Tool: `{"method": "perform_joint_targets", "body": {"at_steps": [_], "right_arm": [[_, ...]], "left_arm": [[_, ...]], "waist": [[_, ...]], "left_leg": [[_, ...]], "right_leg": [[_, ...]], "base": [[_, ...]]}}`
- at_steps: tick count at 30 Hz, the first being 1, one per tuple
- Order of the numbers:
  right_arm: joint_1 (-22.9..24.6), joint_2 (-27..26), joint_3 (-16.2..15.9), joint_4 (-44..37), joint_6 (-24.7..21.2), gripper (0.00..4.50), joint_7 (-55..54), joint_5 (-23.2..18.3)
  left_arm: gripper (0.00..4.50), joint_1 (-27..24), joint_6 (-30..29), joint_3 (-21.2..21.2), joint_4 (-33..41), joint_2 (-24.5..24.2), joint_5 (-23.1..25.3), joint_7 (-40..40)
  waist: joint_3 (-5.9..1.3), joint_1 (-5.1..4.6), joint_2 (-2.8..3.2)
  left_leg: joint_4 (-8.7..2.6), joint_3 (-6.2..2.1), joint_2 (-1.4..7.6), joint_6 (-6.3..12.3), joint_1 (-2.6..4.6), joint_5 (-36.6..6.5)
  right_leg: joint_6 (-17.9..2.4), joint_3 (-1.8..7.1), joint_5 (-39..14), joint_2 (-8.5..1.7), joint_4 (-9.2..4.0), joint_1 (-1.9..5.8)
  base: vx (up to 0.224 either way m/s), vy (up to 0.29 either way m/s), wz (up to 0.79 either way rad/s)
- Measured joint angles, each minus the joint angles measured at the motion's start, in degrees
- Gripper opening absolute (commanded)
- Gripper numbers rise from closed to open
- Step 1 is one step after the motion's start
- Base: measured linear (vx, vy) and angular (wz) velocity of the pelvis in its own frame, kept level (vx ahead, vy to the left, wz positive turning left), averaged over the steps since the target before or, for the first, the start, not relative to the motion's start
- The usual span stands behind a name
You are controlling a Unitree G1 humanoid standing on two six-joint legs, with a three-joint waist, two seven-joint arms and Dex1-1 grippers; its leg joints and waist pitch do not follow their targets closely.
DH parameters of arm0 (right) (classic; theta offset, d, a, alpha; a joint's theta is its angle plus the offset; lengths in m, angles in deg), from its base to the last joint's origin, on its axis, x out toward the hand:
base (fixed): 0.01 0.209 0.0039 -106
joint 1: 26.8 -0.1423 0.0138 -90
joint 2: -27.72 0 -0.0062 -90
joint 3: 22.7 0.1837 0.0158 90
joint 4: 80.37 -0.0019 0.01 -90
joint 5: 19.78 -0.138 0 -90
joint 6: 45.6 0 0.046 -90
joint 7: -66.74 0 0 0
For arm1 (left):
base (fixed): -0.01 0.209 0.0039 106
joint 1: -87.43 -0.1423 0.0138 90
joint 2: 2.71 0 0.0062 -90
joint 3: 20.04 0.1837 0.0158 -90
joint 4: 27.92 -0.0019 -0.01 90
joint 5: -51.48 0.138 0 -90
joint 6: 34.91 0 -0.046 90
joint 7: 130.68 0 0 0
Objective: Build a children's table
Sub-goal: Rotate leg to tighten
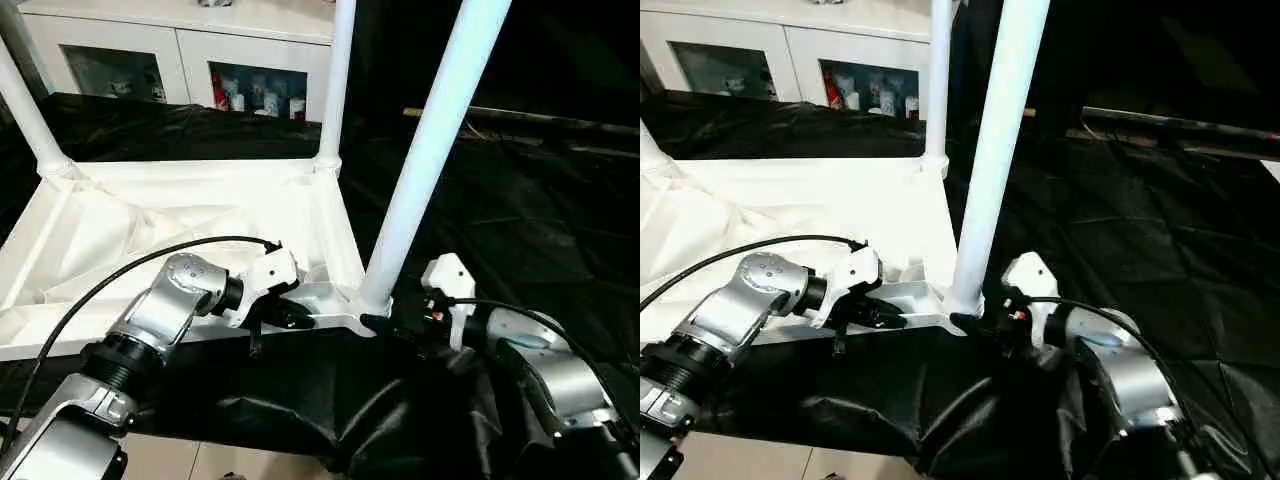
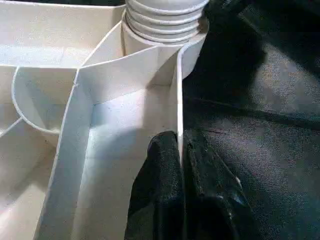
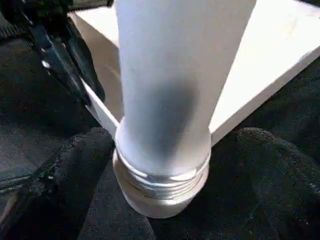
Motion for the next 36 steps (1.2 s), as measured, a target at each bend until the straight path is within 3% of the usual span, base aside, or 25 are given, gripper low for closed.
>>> {"method": "perform_joint_targets", "body": {"at_steps": [2, 3, 6, 21, 29, 36], "right_arm": [[-0.6, -0.3, 0.0, 1.1, 0.4, 4.50, 0.0, 0.2], [-0.8, -0.4, 0.0, 1.3, 0.5, 4.22, 0.1, 0.2], [-1.4, -0.6, -0.1, 1.9, 1.1, 4.15, 0.7, 0.2], [-1.7, -1.6, -0.5, 3.6, 2.9, 2.74, 2.1, 0.1], [-4.1, -8.1, 2.4, 9.1, 4.2, 2.66, -10.3, 2.2], [-9.5, -16.2, 5.7, 15.7, 2.6, 2.64, -27.5, 5.0]], "left_arm": [[0.08, 0.0, 0.2, 0.0, 0.0, 0.0, 0.0, 0.1], [0.00, 0.0, 0.2, 0.0, 0.0, -0.1, 0.0, 0.1], [0.00, 0.0, 0.2, 0.0, 0.0, 0.0, 0.0, 0.1], [0.00, -0.4, 0.8, -0.4, 0.0, 0.0, 0.1, 0.8], [0.00, 2.7, 2.6, -2.5, -6.3, 4.6, 2.2, 9.3], [0.00, 7.8, 1.4, -3.1, -13.6, 11.9, 4.9, 20.5]], "waist": [[0.02, -0.02, 0.03], [0.04, -0.03, 0.01], [0.04, -0.02, 0.01], [0.05, -0.11, 0.01], [0.08, -0.02, -0.02], [0.08, -0.08, -0.01]], "left_leg": [[0.00, 0.00, 0.00, -0.02, 0.01, 0.0], [0.00, 0.01, 0.00, -0.03, 0.01, 0.0], [0.00, 0.01, 0.01, -0.03, 0.01, 0.0], [-0.11, 0.05, 0.01, -0.07, 0.00, 0.0], [-0.43, 0.09, 0.01, -0.16, 0.01, 0.3], [-0.56, 0.16, -0.03, -0.16, -0.03, 0.3]], "right_leg": [[0.0, 0.00, 0.0, 0.00, 0.00, 0.00], [0.0, 0.01, 0.0, 0.00, 0.00, 0.00], [0.0, 0.00, 0.0, 0.00, 0.00, 0.00], [0.0, 0.02, 0.0, 0.00, 0.00, 0.00], [0.0, 0.00, 0.0, -0.01, -0.07, -0.05], [0.0, 0.03, 0.0, -0.04, -0.14, -0.25]], "base": [[0.000, 0.000, 0.00], [0.000, 0.000, 0.00], [0.000, 0.000, 0.00], [0.000, 0.000, 0.00], [0.000, 0.000, 0.00], [0.000, 0.000, 0.00]]}}
